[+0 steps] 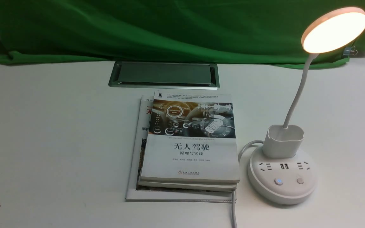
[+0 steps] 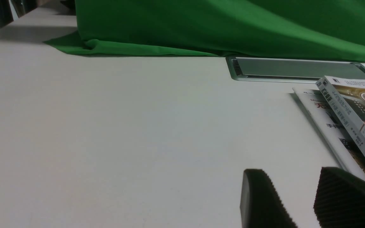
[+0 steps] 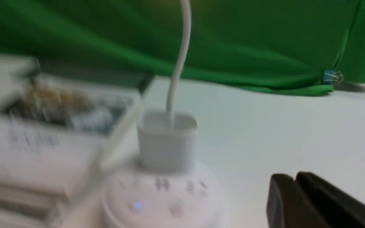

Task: Turn off the desk lamp on the white desktop by hand.
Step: 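Press the power button on the lamp base to turn the lamp off with the right gripper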

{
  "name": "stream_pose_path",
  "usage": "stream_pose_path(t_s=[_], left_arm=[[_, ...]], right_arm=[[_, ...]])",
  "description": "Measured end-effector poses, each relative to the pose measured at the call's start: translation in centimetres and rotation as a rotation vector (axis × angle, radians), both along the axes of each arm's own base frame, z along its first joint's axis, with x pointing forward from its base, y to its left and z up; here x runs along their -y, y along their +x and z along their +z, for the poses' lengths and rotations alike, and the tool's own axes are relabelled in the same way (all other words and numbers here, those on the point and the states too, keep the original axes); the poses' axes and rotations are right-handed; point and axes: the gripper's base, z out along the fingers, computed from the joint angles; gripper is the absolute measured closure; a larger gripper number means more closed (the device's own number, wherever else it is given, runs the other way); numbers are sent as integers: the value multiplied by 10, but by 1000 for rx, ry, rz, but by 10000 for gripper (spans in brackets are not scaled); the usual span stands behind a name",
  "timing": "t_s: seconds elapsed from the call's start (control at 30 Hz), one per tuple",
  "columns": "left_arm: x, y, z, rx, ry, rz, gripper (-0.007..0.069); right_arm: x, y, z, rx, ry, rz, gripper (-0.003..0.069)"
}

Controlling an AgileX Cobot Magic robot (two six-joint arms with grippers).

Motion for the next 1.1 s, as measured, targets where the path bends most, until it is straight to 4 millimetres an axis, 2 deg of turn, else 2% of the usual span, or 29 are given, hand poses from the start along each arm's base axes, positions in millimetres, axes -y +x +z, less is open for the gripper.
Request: stream_pose_path(t_s=[0.2, 0.43, 0.53, 0.6, 0.67, 0.7, 0.73, 0.83, 0.97, 1.1], left_arm=[[0, 0, 0, 0, 0, 0, 383], [0, 0, 0, 0, 0, 0, 383], [0, 0, 0, 0, 0, 0, 383], [0, 0, 0, 0, 0, 0, 383], [0, 0, 0, 0, 0, 0, 383], [0, 0, 0, 0, 0, 0, 383], [0, 0, 0, 0, 0, 0, 383], [0, 0, 0, 0, 0, 0, 383], [0, 0, 0, 0, 0, 0, 383], [0, 0, 0, 0, 0, 0, 383]], right_arm=[[3, 0, 17, 134, 282, -30, 608], [4, 0, 23, 189, 360, -33, 608], [4, 0, 23, 162, 389, -29, 608], [2, -1, 35, 124, 383, -21, 608], [0, 0, 58, 46, 312, -6, 607], [-1, 0, 60, 37, 303, -5, 607], [-3, 2, 77, -33, 235, 10, 610], [-10, 15, 108, -262, 76, 56, 610], [-17, 36, 114, -621, -90, 119, 611], [-22, 59, 103, -822, -162, 148, 620]])
